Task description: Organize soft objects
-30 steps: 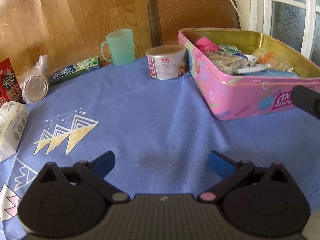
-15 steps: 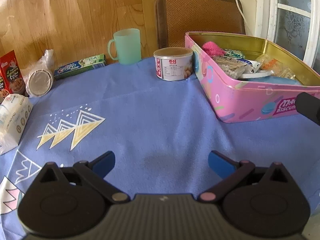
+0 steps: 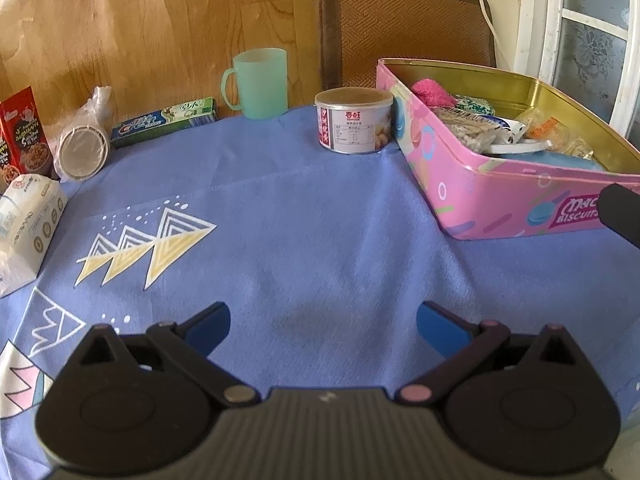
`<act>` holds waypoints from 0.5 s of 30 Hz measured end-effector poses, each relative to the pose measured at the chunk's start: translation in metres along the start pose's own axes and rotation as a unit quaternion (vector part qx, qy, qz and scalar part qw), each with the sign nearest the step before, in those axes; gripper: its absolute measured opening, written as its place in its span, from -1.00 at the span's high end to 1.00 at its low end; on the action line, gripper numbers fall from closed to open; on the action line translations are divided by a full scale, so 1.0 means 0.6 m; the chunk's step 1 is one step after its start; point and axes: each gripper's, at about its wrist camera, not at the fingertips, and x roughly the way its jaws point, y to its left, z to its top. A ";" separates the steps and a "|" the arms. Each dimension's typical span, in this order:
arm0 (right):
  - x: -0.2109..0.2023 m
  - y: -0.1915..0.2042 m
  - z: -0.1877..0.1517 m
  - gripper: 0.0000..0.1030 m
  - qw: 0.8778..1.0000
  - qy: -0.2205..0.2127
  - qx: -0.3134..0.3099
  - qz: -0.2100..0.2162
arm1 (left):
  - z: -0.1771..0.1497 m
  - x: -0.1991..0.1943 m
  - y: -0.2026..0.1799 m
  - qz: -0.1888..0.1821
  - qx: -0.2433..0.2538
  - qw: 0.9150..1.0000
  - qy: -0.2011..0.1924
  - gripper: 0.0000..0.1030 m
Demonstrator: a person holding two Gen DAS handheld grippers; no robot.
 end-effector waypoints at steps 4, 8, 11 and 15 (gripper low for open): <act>0.001 0.004 -0.002 -0.58 1.000 0.003 -0.003 0.000 | -0.002 0.000 0.002 -0.001 -0.002 1.000 0.000 -1.00; 0.001 0.008 -0.002 -0.58 1.000 0.002 -0.007 0.000 | -0.002 -0.002 0.003 0.000 -0.003 1.000 -0.002 -1.00; 0.000 0.010 -0.002 -0.58 1.000 0.001 -0.008 -0.001 | -0.002 -0.002 0.006 -0.001 -0.005 1.000 -0.003 -1.00; 0.000 0.010 -0.001 -0.58 1.000 0.001 -0.006 -0.004 | -0.003 -0.004 0.007 -0.002 -0.006 1.000 -0.003 -0.99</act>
